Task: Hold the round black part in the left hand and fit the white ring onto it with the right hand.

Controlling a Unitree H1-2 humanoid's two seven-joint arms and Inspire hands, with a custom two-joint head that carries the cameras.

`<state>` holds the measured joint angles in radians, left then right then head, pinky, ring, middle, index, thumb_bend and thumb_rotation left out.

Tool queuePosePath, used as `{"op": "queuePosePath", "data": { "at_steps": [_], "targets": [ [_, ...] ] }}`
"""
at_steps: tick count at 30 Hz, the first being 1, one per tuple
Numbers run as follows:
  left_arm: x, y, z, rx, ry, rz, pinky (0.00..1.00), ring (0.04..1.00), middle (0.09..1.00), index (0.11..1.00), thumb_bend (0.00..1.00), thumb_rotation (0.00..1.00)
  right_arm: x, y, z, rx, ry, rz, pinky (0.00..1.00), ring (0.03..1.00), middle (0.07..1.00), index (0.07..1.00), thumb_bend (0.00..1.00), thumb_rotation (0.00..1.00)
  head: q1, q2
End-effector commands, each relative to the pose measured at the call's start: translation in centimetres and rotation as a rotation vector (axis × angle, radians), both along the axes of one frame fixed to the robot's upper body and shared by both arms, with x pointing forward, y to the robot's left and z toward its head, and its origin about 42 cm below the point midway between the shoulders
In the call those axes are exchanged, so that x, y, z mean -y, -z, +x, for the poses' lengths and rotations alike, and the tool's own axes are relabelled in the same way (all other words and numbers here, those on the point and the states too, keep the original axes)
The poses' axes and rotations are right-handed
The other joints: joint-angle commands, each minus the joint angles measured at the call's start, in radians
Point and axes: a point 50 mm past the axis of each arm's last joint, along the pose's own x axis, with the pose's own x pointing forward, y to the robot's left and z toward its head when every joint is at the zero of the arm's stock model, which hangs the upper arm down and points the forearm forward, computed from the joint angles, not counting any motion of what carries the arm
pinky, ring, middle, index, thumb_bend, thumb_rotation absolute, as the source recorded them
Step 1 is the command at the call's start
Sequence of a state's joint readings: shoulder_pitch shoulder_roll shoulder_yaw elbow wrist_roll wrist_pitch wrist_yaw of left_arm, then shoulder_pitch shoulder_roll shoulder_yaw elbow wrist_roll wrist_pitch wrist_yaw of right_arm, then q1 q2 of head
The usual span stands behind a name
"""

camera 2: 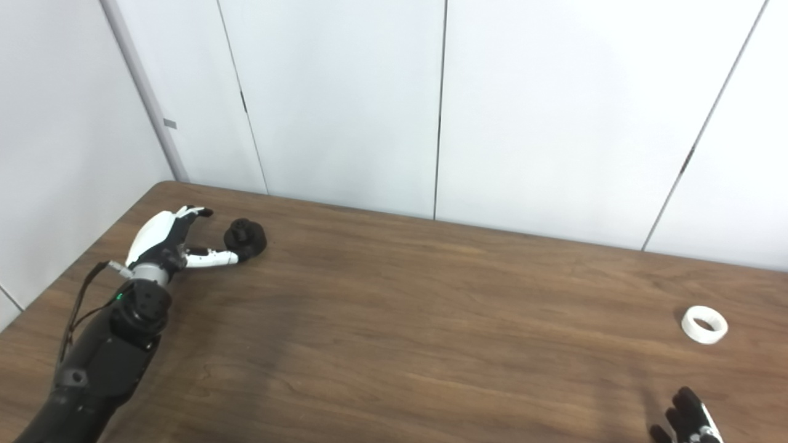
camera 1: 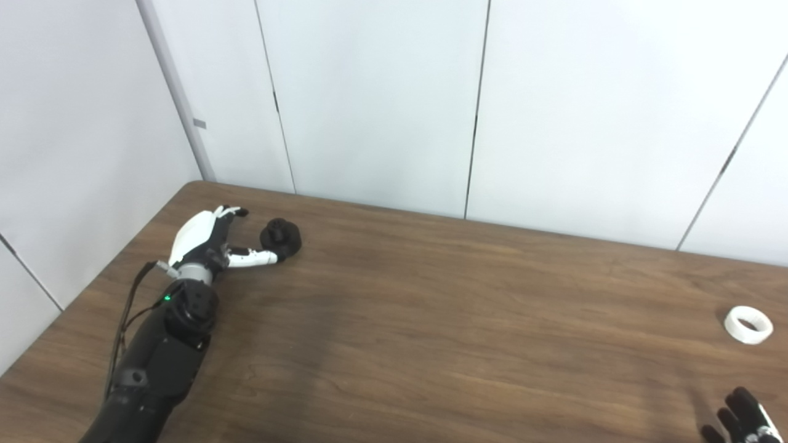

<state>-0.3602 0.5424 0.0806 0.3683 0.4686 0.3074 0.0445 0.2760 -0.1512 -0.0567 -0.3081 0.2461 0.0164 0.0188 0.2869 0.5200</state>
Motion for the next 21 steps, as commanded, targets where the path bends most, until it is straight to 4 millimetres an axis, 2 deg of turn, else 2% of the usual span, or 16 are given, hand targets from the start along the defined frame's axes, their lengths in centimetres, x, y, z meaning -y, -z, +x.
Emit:
{"op": "queuePosePath", "data": {
  "at_steps": [1,8,21],
  "targets": [
    [-0.7,-3.2,1.5,0.092,-0.001,0.047,1.00,1.000,0.993,0.874,1.00,0.38,-0.7,-0.1,0.3,0.009,-0.013,0.016,0.99,0.965,0.957,0.931,0.62,0.90,0.000,0.000],
    [-0.3,-3.1,2.9,0.086,0.006,0.011,1.00,1.000,0.983,0.859,1.00,0.39,-0.8,-0.1,0.2,0.009,-0.007,0.022,0.98,0.955,0.948,0.924,0.60,0.90,-0.008,0.004],
    [0.7,-2.4,4.2,0.070,0.032,-0.045,1.00,1.000,0.972,0.844,1.00,0.39,-0.8,0.0,0.1,0.006,-0.007,0.021,1.00,0.967,0.959,0.930,0.60,0.90,-0.016,0.005]
  ]
}}
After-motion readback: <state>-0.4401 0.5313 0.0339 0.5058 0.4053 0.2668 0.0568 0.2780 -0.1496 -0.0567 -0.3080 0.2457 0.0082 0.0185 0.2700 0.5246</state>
